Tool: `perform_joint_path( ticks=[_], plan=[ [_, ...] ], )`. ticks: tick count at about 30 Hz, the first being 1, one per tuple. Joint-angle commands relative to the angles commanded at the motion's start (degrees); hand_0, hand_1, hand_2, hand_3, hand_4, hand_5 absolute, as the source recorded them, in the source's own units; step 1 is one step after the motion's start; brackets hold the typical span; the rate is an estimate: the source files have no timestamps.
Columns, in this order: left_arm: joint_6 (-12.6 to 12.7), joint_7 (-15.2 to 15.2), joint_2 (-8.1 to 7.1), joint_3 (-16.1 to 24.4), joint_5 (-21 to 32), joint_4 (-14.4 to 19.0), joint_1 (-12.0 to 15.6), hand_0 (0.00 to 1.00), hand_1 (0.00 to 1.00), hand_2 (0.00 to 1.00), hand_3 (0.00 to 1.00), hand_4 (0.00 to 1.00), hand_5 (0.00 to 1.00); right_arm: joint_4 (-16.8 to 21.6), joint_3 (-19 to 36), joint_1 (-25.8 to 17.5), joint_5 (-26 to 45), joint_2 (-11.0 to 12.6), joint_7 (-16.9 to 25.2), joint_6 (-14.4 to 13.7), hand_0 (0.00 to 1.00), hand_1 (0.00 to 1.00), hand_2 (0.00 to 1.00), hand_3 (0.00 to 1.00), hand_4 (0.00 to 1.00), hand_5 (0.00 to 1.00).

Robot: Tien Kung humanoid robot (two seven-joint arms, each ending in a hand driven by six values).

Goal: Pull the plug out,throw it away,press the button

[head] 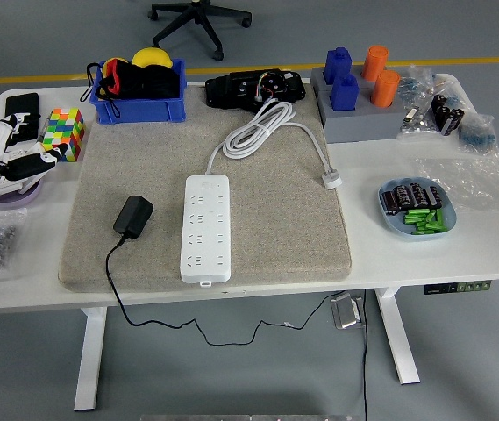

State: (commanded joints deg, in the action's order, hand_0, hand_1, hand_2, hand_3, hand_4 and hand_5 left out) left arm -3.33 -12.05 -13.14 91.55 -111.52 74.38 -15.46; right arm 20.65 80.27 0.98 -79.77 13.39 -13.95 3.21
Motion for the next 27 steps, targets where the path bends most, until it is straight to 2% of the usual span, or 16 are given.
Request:
perform_joint_path(
  ticks=[27],
  plan=[
    [0.0,-0.2,0.11,-0.4,0.1,0.2,0.0,0.815,0.804,0.848,0.864,0.777,0.444,0.0,-0.2,-0.1,0.0,0.0,0.0,0.1,0.755,0.705,0.714,0.728,0.762,0.649]
  ],
)
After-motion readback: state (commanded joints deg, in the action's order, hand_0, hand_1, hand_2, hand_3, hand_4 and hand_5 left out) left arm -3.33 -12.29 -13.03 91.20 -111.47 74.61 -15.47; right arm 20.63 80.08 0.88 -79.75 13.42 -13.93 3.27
